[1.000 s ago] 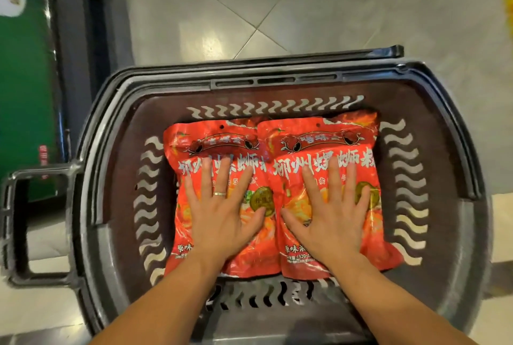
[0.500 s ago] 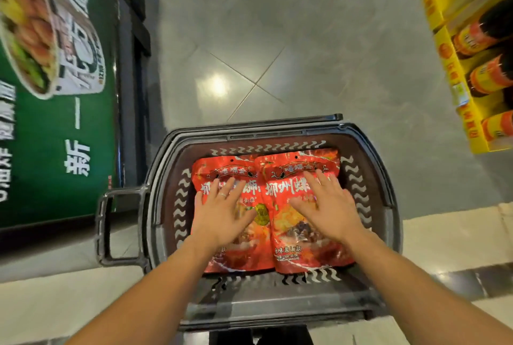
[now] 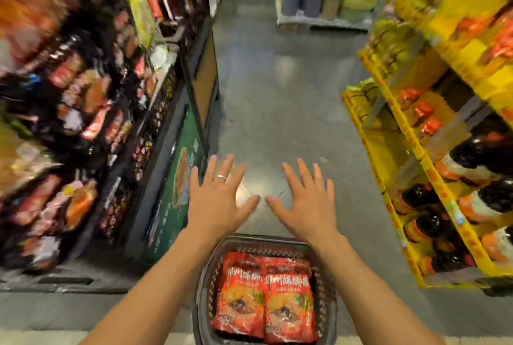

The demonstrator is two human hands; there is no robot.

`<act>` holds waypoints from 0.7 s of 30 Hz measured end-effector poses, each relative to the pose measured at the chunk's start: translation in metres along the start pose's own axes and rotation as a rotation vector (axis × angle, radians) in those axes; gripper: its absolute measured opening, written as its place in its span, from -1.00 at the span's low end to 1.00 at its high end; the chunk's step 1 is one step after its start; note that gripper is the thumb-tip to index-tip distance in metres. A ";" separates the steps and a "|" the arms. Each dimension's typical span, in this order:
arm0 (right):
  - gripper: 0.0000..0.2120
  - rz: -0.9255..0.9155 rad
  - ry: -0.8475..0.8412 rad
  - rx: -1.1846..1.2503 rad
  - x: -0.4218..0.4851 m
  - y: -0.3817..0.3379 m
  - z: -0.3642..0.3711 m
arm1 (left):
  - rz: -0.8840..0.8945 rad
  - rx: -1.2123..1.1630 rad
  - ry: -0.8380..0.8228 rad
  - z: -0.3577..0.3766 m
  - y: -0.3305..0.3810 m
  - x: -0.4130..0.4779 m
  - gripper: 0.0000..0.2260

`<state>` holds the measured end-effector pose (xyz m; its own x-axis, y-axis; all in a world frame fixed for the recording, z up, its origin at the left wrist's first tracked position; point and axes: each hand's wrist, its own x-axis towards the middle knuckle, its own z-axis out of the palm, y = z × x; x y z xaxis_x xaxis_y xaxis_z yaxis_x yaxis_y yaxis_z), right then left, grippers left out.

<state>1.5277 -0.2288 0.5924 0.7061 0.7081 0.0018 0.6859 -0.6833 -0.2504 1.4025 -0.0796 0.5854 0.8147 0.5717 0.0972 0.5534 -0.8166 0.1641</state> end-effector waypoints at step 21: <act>-0.22 -0.766 0.325 0.095 -0.249 -0.499 -0.175 | -0.610 0.320 0.474 -0.398 -0.292 -0.441 -0.29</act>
<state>1.0403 -0.0952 0.8866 0.0764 0.8741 0.4798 0.9891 -0.0056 -0.1473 0.8127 -0.0619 0.8858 0.2370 0.8355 0.4957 0.9544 -0.2956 0.0420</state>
